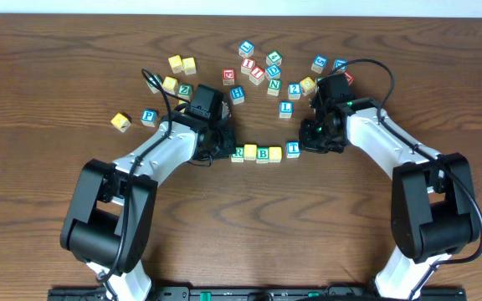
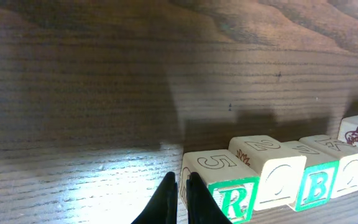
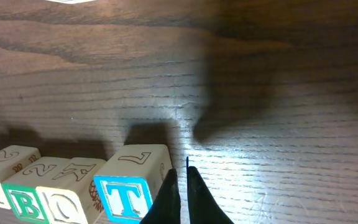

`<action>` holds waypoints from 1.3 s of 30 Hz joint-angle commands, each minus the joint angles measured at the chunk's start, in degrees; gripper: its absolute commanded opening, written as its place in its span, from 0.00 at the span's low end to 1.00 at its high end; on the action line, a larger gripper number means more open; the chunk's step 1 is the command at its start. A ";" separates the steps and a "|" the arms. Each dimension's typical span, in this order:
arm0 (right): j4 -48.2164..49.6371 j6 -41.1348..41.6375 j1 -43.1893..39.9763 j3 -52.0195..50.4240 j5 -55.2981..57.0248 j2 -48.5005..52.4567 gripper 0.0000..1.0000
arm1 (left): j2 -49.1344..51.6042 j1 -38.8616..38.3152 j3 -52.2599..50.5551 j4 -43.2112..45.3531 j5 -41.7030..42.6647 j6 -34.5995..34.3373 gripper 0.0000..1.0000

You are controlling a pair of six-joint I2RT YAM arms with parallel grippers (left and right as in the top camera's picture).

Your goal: Spell out ROBOT

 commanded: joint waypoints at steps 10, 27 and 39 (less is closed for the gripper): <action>0.15 1.62 3.85 -0.39 -0.20 -0.39 0.01 | 0.74 -2.01 -0.48 0.28 -0.35 -2.80 0.08; -8.57 -3.98 3.23 8.11 5.62 -1.29 0.01 | -2.67 0.35 -0.13 0.00 -3.58 2.38 0.08; 7.56 2.34 12.81 10.58 4.15 3.80 0.01 | -20.28 15.32 1.42 -6.54 -15.82 4.83 0.08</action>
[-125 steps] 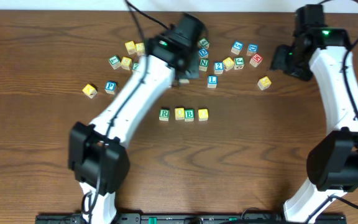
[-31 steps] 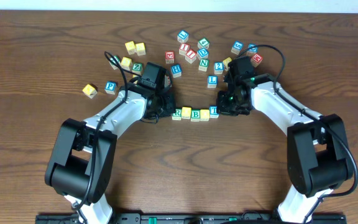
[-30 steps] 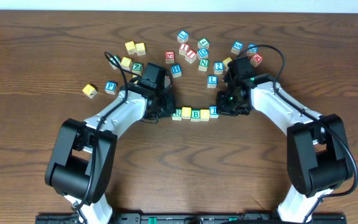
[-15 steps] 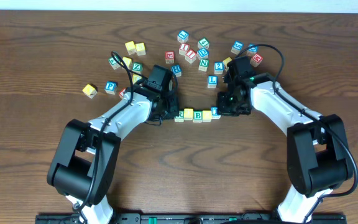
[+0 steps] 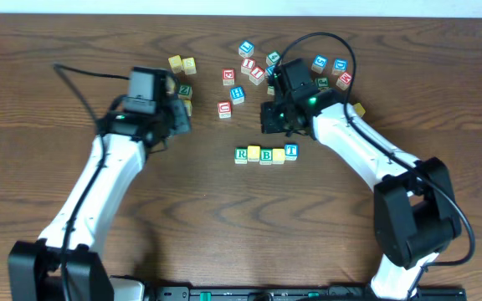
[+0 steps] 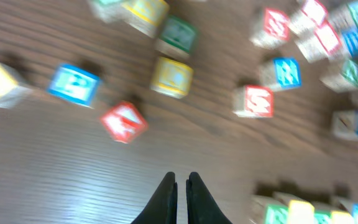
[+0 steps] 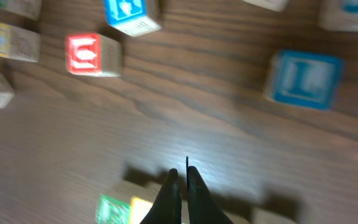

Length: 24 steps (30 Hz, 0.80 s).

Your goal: Spell out ROBOT

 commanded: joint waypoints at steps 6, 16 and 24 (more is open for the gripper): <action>3.48 1.62 4.52 0.70 -0.15 7.39 0.01 | -1.57 6.54 1.05 -4.20 -2.80 1.44 0.07; -0.61 0.85 7.21 0.66 0.48 7.56 0.01 | -1.49 6.54 0.28 -4.81 -2.80 1.44 0.08; -0.26 1.53 7.08 0.79 3.13 7.50 0.01 | -1.46 6.54 0.28 -5.03 -2.80 1.44 0.08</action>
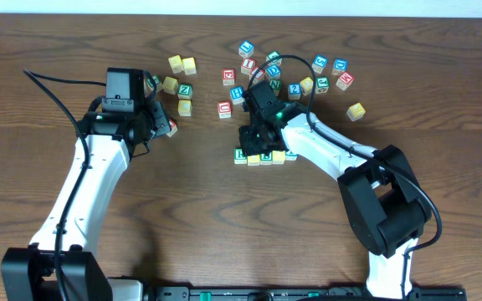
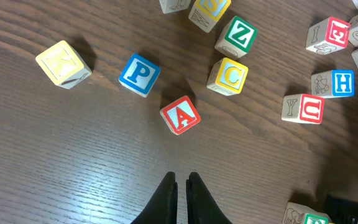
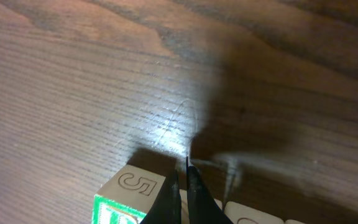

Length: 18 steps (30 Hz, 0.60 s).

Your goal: Spell out ROBOT

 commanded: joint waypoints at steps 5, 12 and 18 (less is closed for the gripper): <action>-4.66 -0.15 -5.42 5.29 5.29 -3.32 0.01 | 0.37 0.09 0.17 -0.39 -0.76 0.96 0.08; -6.51 2.82 -7.37 -1.79 9.14 -2.84 0.01 | 0.37 0.09 0.02 -0.57 -0.76 0.96 0.08; -5.53 6.73 -7.32 -2.05 12.96 -2.84 0.01 | 0.37 0.09 -0.35 -0.55 -0.76 0.96 0.08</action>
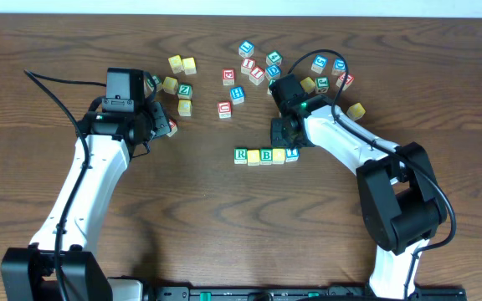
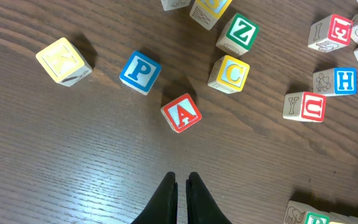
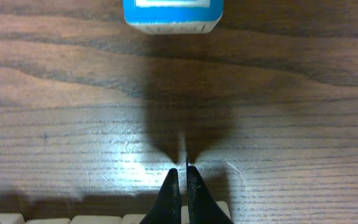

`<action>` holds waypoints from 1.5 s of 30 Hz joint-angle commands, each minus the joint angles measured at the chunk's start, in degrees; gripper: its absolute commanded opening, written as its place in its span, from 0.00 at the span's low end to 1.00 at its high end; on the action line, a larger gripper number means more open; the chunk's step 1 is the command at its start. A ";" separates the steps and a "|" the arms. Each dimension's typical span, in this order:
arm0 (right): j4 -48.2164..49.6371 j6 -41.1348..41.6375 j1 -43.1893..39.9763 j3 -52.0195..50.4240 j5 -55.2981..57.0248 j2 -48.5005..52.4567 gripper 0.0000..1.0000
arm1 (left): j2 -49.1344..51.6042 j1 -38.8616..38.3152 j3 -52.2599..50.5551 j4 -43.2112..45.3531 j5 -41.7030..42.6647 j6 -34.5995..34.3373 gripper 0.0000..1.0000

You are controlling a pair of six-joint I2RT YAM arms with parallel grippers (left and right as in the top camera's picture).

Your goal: Spell out ROBOT

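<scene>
Five letter blocks lie in a row mid-table: green R [image 1: 240, 155], a yellow block [image 1: 253, 156], green B [image 1: 265, 155], another yellow block [image 1: 278, 155] and blue T [image 1: 291, 153]. My right gripper [image 3: 181, 171] is shut and empty, low over the wood just behind the row's right half; the blocks' tops [image 3: 73, 219] show at the bottom edge of its view. My left gripper [image 2: 181, 177] is shut and empty, well left of the row, a little short of a red A block [image 2: 181, 113].
Loose blocks lie near the left gripper: blue P [image 2: 140, 73], yellow C [image 2: 229, 74], green Z [image 2: 236, 34], red U [image 2: 305, 107], blue H [image 2: 334, 82], a plain yellow one [image 2: 64, 60]. A blue block [image 3: 171, 15] sits just ahead of the right gripper. More blocks [image 1: 258, 63] are scattered behind.
My right gripper has moved from the R end of the row to just behind its right half, still shut. The left arm and the row have not moved.
At first both shut grippers were low at the row's ends, left by R and right by T. Then both were away among the loose blocks behind. After that the right one was down at the R end, and it is now behind the right half.
</scene>
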 commanded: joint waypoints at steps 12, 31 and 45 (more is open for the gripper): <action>-2.05 4.13 -1.05 0.63 -1.66 -1.18 0.01 | 0.37 -0.37 -0.37 -0.22 -0.72 0.94 0.08; -15.34 -1.73 -5.66 1.49 -9.75 -2.10 0.01 | 17.59 -14.82 -0.57 -1.27 12.17 2.95 0.08; -10.58 -1.68 -4.98 -2.49 -13.53 -2.08 0.01 | 18.25 -18.67 -0.57 3.80 12.17 4.31 0.08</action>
